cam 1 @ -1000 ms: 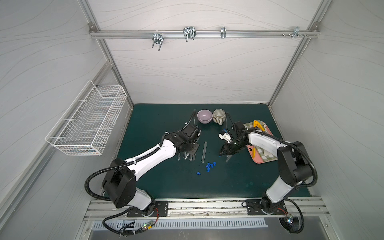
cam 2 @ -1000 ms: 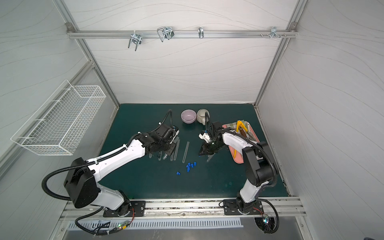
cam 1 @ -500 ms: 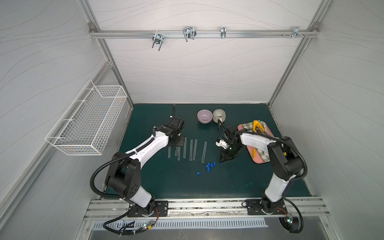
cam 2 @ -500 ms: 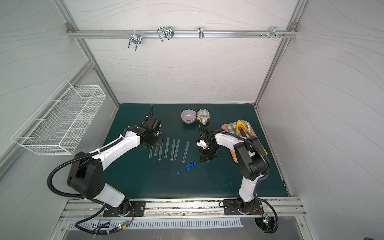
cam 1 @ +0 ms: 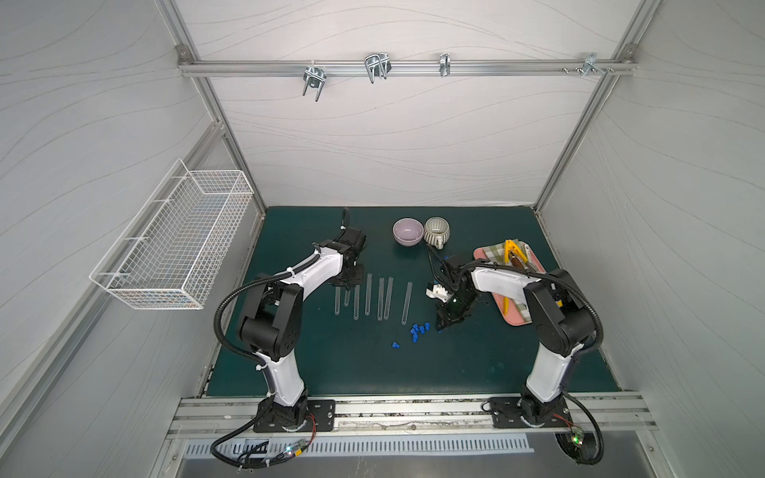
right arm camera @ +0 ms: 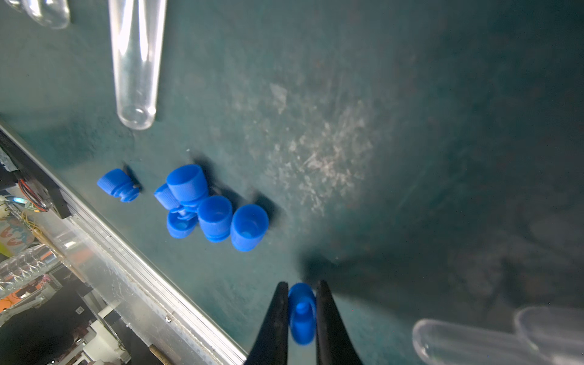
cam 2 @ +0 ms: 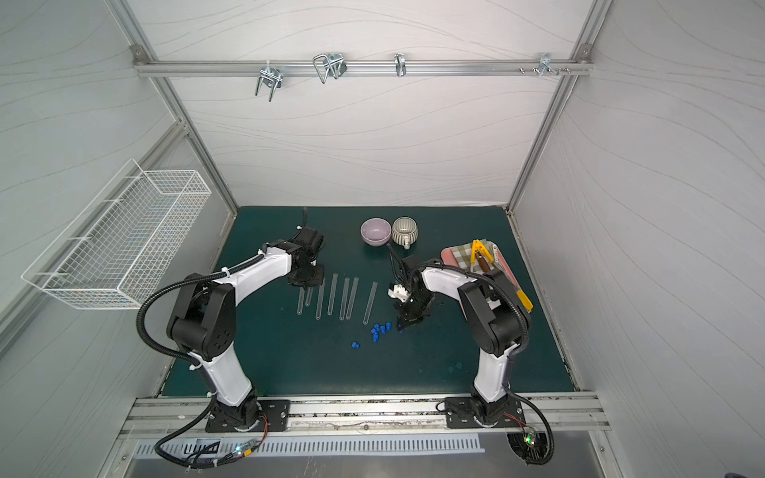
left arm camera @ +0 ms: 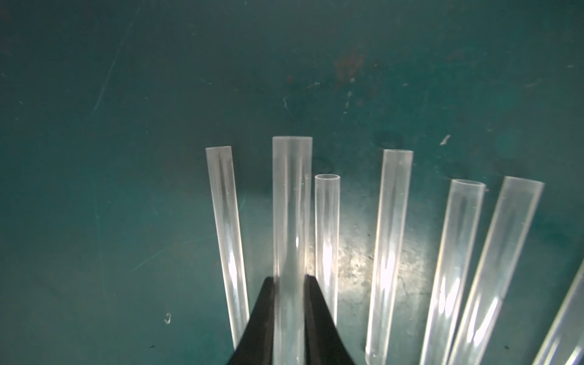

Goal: Remove stoppers from test tubes
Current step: Place the test tube at the center of the board.

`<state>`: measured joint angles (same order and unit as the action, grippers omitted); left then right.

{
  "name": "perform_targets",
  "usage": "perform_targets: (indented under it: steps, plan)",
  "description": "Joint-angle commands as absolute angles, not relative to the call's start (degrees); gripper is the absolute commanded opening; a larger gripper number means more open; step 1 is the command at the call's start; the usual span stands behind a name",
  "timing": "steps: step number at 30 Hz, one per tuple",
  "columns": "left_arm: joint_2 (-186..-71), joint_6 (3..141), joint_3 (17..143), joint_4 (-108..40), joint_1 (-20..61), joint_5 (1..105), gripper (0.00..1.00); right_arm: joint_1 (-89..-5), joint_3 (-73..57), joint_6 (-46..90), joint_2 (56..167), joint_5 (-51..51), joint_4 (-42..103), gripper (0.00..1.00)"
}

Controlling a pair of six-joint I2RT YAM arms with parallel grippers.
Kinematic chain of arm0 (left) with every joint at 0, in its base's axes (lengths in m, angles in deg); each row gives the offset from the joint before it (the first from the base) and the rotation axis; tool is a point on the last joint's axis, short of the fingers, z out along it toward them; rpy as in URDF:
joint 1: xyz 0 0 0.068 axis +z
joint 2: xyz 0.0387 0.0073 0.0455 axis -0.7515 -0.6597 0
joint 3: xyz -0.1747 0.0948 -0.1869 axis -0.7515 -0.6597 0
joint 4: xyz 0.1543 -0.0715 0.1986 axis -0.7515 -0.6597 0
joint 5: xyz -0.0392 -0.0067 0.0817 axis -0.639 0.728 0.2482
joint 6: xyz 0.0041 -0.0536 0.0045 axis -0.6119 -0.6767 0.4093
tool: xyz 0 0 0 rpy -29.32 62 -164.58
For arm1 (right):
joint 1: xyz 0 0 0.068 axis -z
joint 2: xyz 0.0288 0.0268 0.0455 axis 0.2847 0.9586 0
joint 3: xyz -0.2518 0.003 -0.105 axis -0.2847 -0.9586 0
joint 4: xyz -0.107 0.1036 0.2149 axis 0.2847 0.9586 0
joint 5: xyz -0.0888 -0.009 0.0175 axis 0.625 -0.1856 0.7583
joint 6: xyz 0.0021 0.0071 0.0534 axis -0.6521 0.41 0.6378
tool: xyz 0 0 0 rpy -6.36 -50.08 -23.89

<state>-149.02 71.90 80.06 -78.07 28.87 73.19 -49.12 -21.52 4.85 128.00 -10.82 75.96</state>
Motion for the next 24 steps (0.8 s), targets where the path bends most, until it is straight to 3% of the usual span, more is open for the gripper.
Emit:
perform_targets:
  steps: [1, 24]
  plan:
    - [-150.98, 70.34, 82.04, -78.65, 29.12, 74.37, 0.1, -49.56, -20.41, 3.28, 128.6, -11.39, 77.51, 0.13]
    - [-155.88, 69.86, 81.87, -79.12, 29.21, 75.53, 0.18, -47.46, -20.22, 4.02, 121.56, -12.55, 76.92, 0.42]
